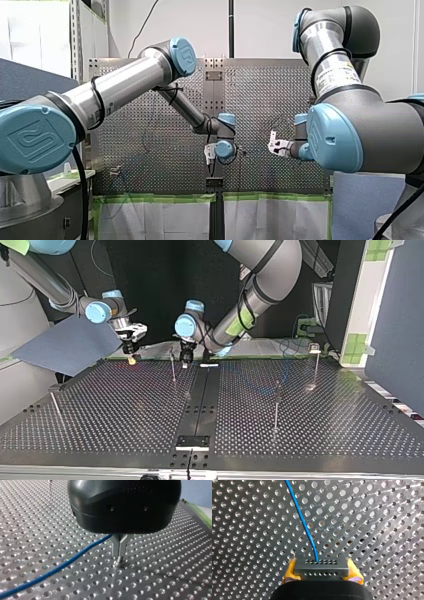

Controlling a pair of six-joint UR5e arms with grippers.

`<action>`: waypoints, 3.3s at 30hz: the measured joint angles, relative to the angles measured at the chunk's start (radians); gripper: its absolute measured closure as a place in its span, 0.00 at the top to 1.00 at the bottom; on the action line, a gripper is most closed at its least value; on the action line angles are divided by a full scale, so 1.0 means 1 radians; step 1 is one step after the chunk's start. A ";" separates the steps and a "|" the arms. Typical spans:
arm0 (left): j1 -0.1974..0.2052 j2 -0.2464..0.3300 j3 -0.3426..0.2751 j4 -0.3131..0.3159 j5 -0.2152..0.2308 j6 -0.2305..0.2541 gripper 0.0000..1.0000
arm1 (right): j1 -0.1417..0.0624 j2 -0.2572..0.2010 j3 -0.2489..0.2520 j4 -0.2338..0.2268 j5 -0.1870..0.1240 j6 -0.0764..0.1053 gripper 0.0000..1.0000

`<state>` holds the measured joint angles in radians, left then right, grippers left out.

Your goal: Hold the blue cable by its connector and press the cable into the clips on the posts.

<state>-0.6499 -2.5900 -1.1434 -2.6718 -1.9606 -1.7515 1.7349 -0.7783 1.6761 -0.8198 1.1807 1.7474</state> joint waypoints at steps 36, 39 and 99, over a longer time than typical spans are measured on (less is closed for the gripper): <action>0.003 0.001 0.010 -0.156 0.003 0.173 1.00 | -0.004 0.002 -0.034 0.025 -0.002 0.021 0.00; -0.001 0.001 0.010 -0.181 -0.013 0.185 1.00 | -0.004 0.002 -0.034 0.030 -0.002 0.021 0.00; -0.151 0.066 -0.027 -0.213 -0.066 -0.017 1.00 | -0.019 0.002 -0.034 0.068 -0.019 0.029 0.00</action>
<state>-0.8005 -2.5239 -1.1707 -2.8846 -2.0263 -1.7683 1.7162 -0.7761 1.6424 -0.7518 1.1613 1.7766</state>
